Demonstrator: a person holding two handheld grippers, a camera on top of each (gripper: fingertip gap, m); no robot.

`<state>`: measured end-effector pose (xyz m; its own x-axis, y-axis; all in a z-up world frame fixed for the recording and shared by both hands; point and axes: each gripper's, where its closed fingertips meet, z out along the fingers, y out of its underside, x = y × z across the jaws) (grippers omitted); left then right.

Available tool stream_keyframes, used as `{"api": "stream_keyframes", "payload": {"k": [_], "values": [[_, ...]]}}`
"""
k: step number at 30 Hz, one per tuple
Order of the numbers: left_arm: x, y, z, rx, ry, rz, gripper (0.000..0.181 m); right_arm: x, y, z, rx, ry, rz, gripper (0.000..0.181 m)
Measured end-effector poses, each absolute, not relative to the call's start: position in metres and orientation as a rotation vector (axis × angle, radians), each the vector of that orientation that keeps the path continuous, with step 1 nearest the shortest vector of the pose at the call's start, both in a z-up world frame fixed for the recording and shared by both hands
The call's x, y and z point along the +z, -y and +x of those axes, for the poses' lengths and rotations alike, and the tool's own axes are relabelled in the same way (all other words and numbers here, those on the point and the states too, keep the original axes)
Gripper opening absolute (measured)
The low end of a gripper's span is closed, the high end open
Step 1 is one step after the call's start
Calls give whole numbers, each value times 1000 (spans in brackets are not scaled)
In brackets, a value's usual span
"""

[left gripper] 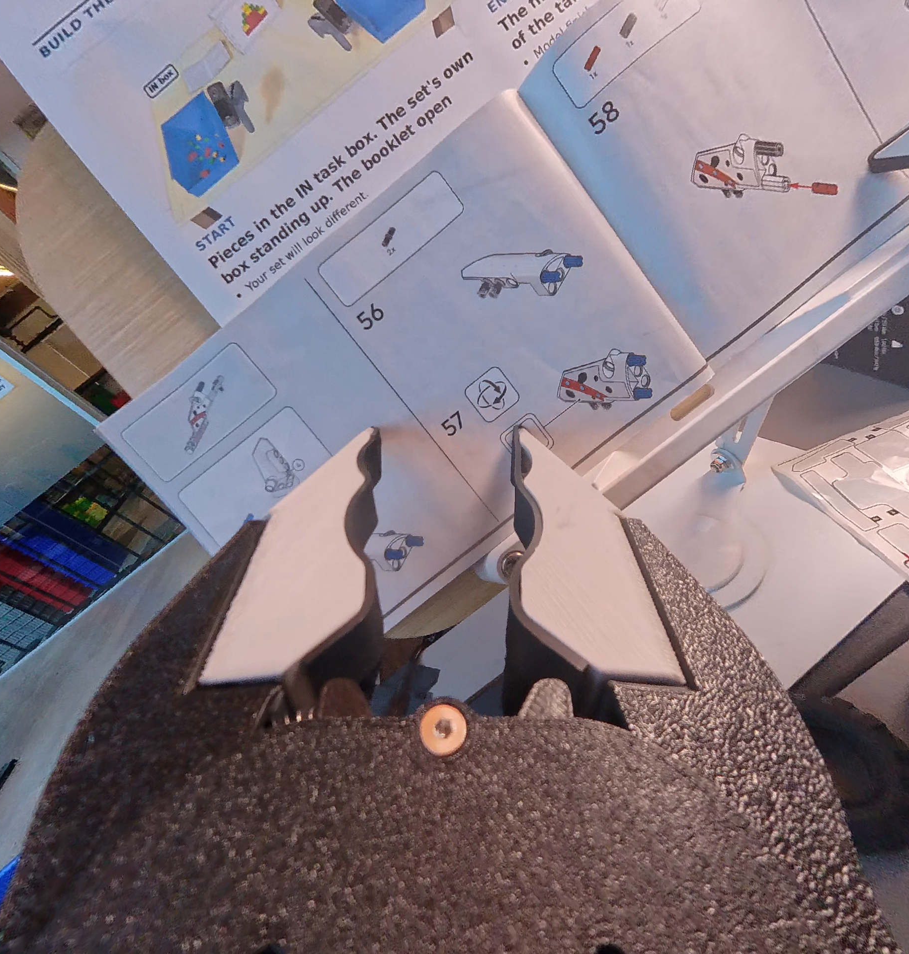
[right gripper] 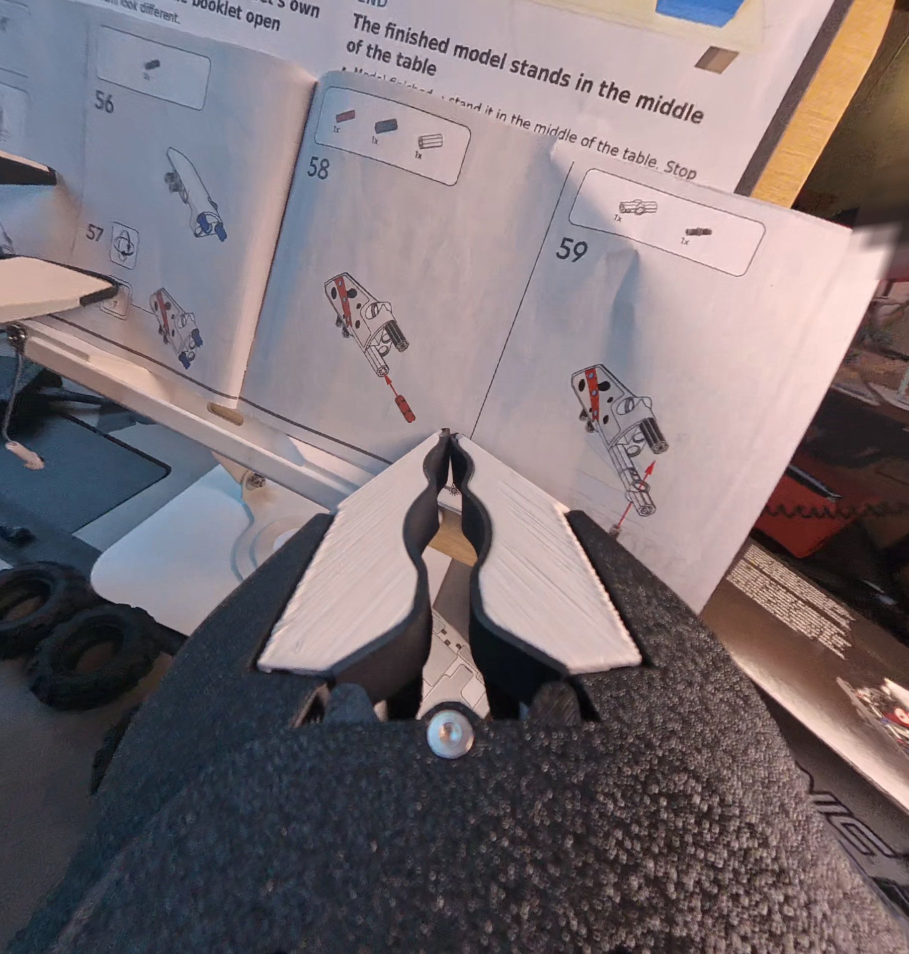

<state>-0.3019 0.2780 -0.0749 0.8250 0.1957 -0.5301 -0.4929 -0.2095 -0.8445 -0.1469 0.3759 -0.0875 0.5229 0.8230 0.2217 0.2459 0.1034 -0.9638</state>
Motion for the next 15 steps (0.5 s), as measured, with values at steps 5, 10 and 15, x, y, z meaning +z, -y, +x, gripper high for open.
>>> {"api": "stream_keyframes", "payload": {"k": [5,10,15], "values": [[-78,-274,-303,612,-209,-1668,51,-94,-375,-135,570,932,-1444,10],[-74,-259,-303,569,-173,-1691,59,-102,-371,-119,669,933,-1458,29],[-34,-207,-263,344,-90,-1578,59,-74,-321,-83,765,1004,-1297,28]]}}
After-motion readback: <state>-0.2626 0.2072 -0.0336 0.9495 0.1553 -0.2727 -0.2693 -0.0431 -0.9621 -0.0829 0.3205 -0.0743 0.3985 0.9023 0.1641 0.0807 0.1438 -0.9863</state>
